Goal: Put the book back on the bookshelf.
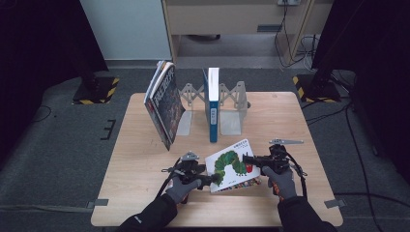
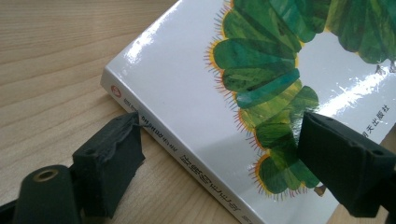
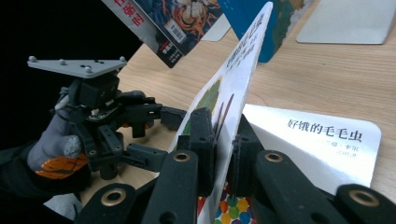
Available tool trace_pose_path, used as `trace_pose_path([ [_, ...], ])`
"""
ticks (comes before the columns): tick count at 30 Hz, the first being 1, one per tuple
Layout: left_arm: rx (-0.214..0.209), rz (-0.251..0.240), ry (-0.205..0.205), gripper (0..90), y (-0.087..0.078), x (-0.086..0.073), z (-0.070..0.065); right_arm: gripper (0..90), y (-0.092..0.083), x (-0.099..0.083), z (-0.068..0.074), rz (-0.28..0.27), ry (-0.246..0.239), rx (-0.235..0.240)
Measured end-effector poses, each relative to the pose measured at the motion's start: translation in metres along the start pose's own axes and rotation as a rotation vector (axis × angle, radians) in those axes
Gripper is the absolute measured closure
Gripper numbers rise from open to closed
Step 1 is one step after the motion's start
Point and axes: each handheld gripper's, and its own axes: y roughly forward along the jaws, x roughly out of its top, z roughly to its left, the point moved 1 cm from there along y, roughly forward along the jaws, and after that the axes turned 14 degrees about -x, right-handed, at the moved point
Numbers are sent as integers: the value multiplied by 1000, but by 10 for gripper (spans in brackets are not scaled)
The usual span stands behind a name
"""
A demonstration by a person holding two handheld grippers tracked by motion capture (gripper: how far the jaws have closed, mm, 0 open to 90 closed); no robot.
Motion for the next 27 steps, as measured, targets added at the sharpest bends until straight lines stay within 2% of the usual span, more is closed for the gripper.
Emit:
trace_pose_path([
  [7, -12, -1, 5, 120, -2, 0, -1, 843, -4, 1, 3, -27, -7, 40],
  [12, -52, -1, 6, 98, 2, -1, -1, 881, -12, 3, 3, -76, -8, 94],
  [15, -90, -19, 7, 86, 8, -2, 0, 882, -12, 3, 1, -75, -2, 98],
  [19, -103, -23, 9, 87, 12, -1, 0, 873, -10, 3, -2, -60, 7, 70],
  [23, -96, -24, 9, 111, 12, 0, 0, 841, -10, 2, -4, -45, 2, 26],
  [27, -79, -23, 11, 146, 12, 0, 0, 747, -5, -1, -6, -16, -30, -79],
])
